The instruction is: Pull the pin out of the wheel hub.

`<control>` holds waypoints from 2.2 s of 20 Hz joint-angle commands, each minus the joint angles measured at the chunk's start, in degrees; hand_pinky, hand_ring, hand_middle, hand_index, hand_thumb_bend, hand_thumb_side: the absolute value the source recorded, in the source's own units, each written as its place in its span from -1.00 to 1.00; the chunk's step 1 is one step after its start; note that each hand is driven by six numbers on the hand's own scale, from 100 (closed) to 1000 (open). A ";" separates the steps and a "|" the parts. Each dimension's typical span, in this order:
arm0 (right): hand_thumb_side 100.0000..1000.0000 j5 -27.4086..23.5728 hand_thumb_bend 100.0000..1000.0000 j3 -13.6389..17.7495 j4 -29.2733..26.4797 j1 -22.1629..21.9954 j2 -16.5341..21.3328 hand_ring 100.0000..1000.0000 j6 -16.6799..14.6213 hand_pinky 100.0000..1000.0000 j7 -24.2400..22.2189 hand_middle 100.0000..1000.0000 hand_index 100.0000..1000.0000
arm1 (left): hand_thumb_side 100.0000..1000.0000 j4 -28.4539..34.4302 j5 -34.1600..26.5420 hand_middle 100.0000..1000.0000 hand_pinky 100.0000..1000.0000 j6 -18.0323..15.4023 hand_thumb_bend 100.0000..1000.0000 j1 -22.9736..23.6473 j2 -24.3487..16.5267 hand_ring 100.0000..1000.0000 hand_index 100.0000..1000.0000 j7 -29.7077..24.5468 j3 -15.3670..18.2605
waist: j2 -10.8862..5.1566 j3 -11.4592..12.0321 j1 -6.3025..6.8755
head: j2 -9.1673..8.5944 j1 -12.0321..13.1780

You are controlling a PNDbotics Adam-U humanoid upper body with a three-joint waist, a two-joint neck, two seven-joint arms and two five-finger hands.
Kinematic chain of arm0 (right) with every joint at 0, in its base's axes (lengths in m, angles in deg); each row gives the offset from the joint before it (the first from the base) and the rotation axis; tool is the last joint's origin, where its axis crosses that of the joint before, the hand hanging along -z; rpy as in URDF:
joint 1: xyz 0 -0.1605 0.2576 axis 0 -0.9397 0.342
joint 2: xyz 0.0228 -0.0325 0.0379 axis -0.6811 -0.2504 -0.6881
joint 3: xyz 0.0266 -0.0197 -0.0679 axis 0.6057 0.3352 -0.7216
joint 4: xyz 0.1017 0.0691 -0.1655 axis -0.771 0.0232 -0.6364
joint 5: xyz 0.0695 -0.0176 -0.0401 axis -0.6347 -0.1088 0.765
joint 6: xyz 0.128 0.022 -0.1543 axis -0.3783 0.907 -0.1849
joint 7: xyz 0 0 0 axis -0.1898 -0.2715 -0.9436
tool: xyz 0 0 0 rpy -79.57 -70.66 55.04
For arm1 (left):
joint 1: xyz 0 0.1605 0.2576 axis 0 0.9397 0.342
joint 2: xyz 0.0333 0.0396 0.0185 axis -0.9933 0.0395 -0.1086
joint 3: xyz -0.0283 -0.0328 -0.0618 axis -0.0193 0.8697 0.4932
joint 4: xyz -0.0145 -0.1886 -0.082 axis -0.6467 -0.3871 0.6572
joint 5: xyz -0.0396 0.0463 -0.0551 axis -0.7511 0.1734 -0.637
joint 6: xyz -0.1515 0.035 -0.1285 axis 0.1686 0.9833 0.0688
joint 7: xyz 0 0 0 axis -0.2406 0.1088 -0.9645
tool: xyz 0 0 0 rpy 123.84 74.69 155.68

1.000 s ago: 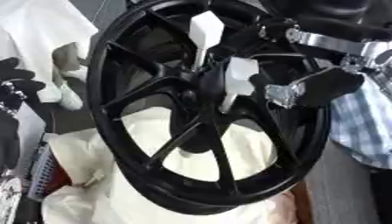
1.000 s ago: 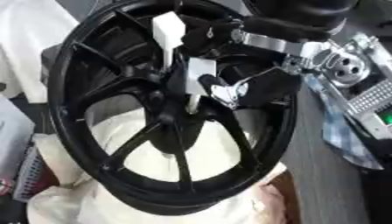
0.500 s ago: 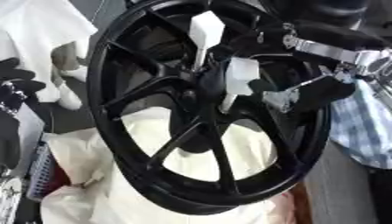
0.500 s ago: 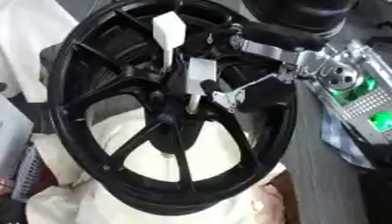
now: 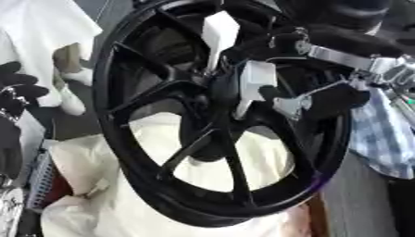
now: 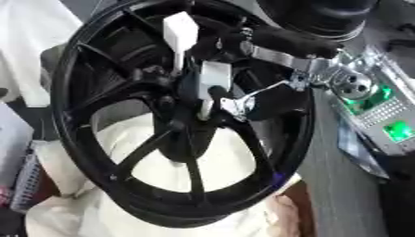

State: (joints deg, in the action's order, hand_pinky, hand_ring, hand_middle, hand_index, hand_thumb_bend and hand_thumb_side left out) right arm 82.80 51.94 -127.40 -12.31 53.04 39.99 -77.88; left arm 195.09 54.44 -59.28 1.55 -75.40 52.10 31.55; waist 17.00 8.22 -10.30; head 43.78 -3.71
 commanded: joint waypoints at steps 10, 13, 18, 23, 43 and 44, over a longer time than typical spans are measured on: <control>-0.11 1.64 -1.00 0.38 -0.53 -0.16 0.19 0.75 1.52 0.78 0.04 0.49 0.81 | 0.42 0.94 0.66 0.04 0.41 0.20 -1.00 -0.61 -0.02 0.06 0.46 -0.11 0.18 | -0.04 -0.06 0.29 | 0.34 -0.16; -0.07 1.73 -1.00 0.31 -0.53 -0.30 0.12 0.76 1.67 0.78 -0.15 0.50 0.82 | 0.42 0.94 0.77 0.04 0.41 0.17 -1.00 -0.61 0.00 0.06 0.46 -0.11 0.17 | 0.07 -0.17 0.36 | 0.34 -0.21; 0.14 1.53 -1.00 0.25 -0.53 -0.44 0.12 0.78 1.16 0.80 -1.09 0.56 0.87 | 0.42 0.94 0.90 0.04 0.41 0.10 -1.00 -0.55 0.10 0.06 0.46 -0.13 0.20 | 0.18 -0.40 0.62 | 0.34 -0.86; 0.17 1.68 -1.00 0.55 -0.53 -0.67 0.22 0.78 0.69 0.80 -1.74 0.56 0.87 | 0.41 0.94 0.84 0.04 0.41 -0.11 -1.00 -0.59 0.15 0.06 0.46 -0.02 0.26 | 0.18 -0.63 0.93 | 0.34 -1.80; 0.43 -0.61 -1.00 1.86 -0.53 -1.28 -0.07 0.75 1.18 0.78 -3.98 0.42 0.90 | 0.40 0.94 1.63 0.04 0.41 -0.15 -1.00 -0.84 0.54 0.06 0.46 -0.61 -0.04 | 0.91 -0.72 1.24 | 0.34 -3.05; 0.43 -0.66 -1.00 1.90 -0.53 -1.29 -0.12 0.75 1.16 0.78 -4.10 0.41 0.90 | 0.40 0.94 1.66 0.04 0.41 -0.15 -1.00 -0.88 0.57 0.06 0.46 -0.63 -0.05 | 1.00 -0.67 1.22 | 0.34 -3.08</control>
State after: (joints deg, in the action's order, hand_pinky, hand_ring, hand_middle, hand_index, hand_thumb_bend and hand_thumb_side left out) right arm 82.56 53.02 -127.40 -13.89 52.21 41.19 -81.67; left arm 195.09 55.88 -59.37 1.12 -74.87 51.65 31.52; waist 18.81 7.53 -9.63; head 43.79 -6.63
